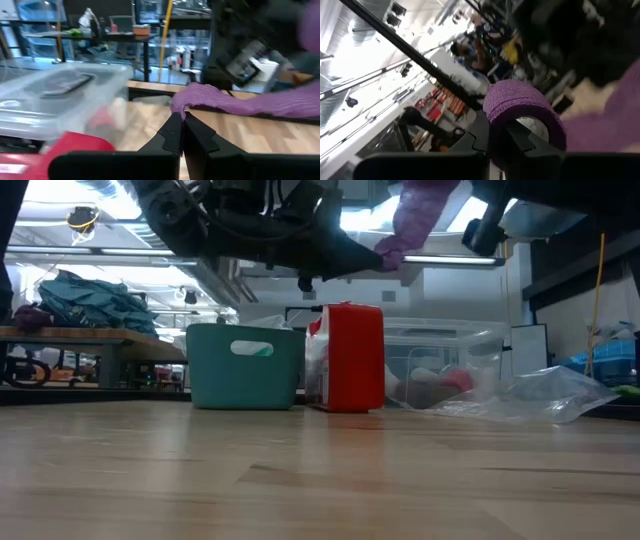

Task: Roll bandage
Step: Roll the purple bandage

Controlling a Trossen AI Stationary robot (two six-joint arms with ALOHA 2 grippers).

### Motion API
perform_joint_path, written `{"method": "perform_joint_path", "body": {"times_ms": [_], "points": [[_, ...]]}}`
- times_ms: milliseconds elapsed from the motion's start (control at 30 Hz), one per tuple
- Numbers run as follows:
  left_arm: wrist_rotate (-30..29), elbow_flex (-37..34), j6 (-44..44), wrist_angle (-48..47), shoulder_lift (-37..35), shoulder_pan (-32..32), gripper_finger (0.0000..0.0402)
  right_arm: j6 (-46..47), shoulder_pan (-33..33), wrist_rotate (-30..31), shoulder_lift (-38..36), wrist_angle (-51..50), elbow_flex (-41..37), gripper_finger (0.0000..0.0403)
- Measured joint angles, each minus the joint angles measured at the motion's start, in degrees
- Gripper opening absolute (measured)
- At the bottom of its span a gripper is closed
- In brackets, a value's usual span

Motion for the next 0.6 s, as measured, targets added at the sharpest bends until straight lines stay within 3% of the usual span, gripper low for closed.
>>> {"method": "perform_joint_path", "body": {"times_ms": [267, 433, 600], "points": [[0.4, 4.4, 0.6, 0.0, 0.0, 2.6, 0.0001, 4.5, 0.0, -1.5, 7.0, 0.1, 0.0, 0.0023], [5.5, 6.1, 0.6, -0.3, 0.0, 1.9, 0.0000, 4.8, 0.0, 3.2, 9.1, -0.2, 0.0, 0.0023], [6.4, 6.1, 0.6, -0.9, -0.4, -0.3, 0.0000, 4.8, 0.0, 7.7, 8.9, -3.5, 0.0, 0.0023]]}}
